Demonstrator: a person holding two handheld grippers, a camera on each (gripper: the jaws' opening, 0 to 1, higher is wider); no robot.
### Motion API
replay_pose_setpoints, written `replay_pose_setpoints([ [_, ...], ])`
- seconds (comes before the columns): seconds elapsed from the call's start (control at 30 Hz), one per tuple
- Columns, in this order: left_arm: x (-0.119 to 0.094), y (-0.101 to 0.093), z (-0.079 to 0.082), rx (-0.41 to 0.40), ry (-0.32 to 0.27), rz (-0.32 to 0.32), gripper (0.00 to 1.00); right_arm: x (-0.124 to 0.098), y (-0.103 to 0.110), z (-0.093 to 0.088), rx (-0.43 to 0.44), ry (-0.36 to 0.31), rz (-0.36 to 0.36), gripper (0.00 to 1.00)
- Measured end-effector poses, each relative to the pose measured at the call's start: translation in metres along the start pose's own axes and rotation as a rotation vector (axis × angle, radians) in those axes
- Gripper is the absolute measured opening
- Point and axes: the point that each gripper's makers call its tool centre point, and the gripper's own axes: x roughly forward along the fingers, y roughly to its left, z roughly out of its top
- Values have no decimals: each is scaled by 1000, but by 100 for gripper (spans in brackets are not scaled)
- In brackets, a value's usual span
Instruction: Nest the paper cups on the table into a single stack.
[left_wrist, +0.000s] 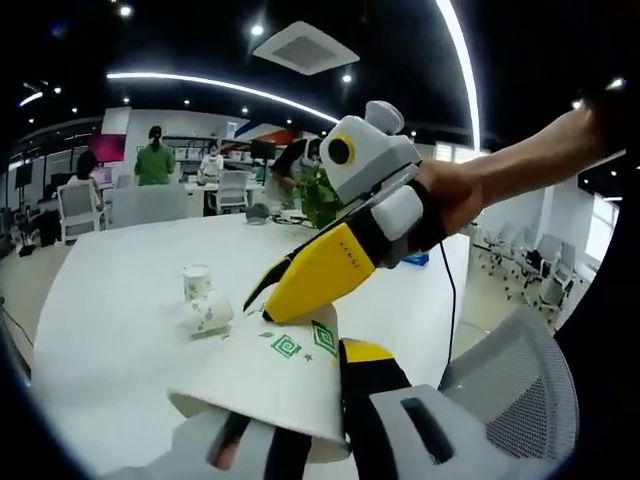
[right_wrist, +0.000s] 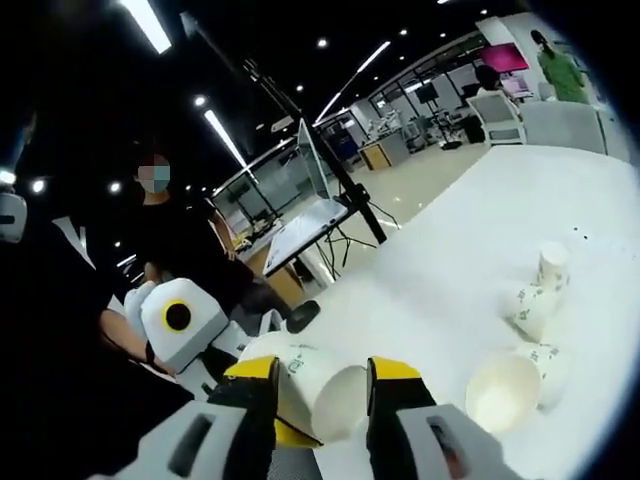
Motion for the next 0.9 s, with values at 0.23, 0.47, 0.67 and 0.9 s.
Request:
replay_pose_setpoints([
  [0.23,-2,-2,-3,10,25,-16,0,2,2,-7,-32,30,-14,34],
  [0.47,-3,1,-10,24,65,-25,0,-3,-9,-11,-71,43,-84,37],
  [0.67,-4,10,-7,57,95,-28,0,-16,-18,-14,-104,48,-172,42],
  [0.9,3,19,-6,105,147,-46,0,-40,-31,-18,-129,33,-259,50],
])
